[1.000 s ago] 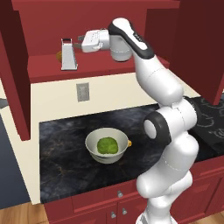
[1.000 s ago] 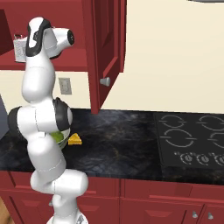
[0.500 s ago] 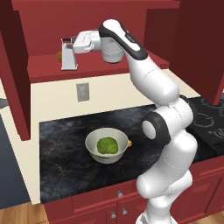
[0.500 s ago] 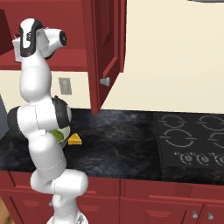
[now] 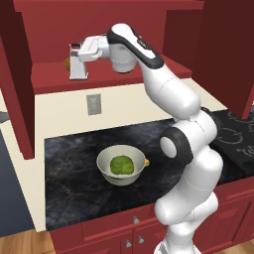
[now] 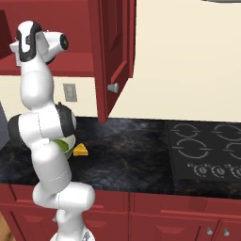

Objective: Pick the cheese from the fridge and the cheese grater from the cabinet and place them next to the salad bowl.

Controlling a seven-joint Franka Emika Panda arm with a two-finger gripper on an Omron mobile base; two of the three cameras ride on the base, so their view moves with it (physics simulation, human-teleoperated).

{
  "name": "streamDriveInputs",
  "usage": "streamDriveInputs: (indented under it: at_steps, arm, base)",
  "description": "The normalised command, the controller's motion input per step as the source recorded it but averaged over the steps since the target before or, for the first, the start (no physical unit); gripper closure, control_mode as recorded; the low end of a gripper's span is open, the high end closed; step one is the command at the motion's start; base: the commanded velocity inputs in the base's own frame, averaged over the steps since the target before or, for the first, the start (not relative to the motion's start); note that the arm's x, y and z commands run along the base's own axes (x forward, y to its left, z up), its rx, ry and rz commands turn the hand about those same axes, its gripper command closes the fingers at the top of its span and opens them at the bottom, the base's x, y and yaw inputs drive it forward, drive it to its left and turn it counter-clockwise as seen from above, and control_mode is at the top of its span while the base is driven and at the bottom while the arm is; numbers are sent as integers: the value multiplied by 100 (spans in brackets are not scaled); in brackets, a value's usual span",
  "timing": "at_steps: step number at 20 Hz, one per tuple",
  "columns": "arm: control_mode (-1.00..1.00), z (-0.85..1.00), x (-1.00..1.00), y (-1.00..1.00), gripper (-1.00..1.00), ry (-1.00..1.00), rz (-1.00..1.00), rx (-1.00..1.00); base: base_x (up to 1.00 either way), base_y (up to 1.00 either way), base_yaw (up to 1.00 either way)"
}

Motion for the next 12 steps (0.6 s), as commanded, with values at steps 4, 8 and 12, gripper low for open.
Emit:
streamDriveInputs:
  at_steps: [4, 8, 12]
  arm:
    - [-100, -4, 0, 17, 100, 0, 0, 0]
    - [-100, -3, 0, 8, 100, 0, 0, 0]
    - [-100, 0, 0, 4, 100, 0, 0, 0]
  base:
    - [0, 0, 0]
    - [0, 0, 0]
    - [0, 0, 0]
